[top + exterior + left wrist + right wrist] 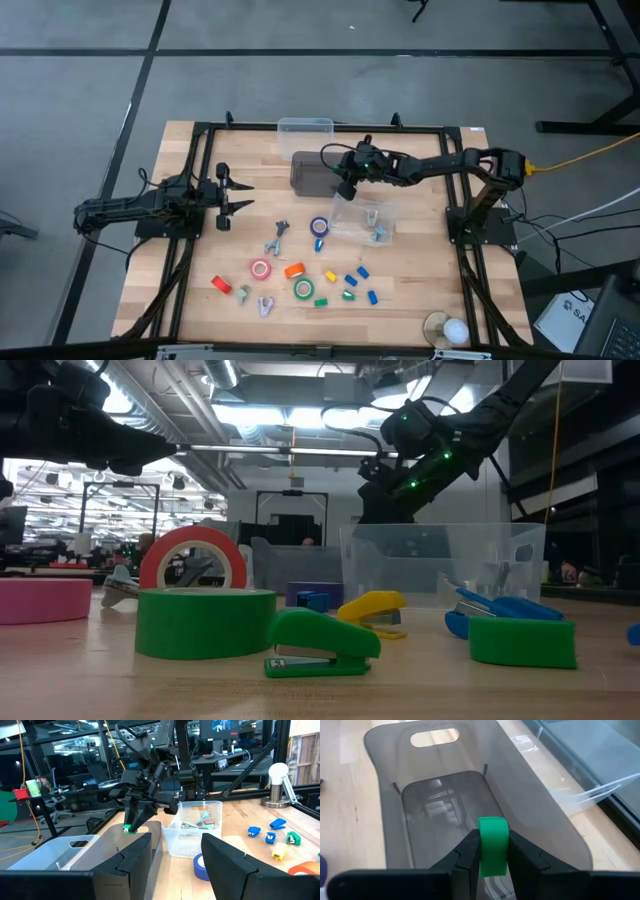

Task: Pick and place Stapler, Stapler remover, tape
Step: Put the green stapler into the black bin, then put the blue stapler into the black bin

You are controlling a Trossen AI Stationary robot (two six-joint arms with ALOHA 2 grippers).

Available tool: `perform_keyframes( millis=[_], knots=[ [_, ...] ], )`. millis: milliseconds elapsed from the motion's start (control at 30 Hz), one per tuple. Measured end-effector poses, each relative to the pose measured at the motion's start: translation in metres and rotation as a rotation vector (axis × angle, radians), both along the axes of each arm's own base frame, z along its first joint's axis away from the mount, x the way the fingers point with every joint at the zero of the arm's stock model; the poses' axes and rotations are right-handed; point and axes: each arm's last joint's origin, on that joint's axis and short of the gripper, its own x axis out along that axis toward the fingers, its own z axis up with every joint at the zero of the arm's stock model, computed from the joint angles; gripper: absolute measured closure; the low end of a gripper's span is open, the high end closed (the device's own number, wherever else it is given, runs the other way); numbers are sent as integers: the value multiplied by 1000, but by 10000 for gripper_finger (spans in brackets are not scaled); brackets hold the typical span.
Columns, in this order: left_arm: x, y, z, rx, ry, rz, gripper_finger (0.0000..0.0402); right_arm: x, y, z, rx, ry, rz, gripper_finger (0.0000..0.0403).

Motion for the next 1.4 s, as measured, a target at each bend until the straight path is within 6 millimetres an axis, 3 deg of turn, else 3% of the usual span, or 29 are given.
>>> perform_keyframes(
  millis=[333,967,1200,1400],
  knots=[
    [0,0,0,0,0,0,233,-1,-5,1,-91,25,-44,310],
    [0,0,0,0,0,0,233,1,-13,8,-136,-46,-95,233],
    [0,0,0,0,0,0,233,11,6,14,-153,-62,5,231],
    [0,0,0,0,0,0,233,23,44,23,-177,-50,143,230]
  ],
)
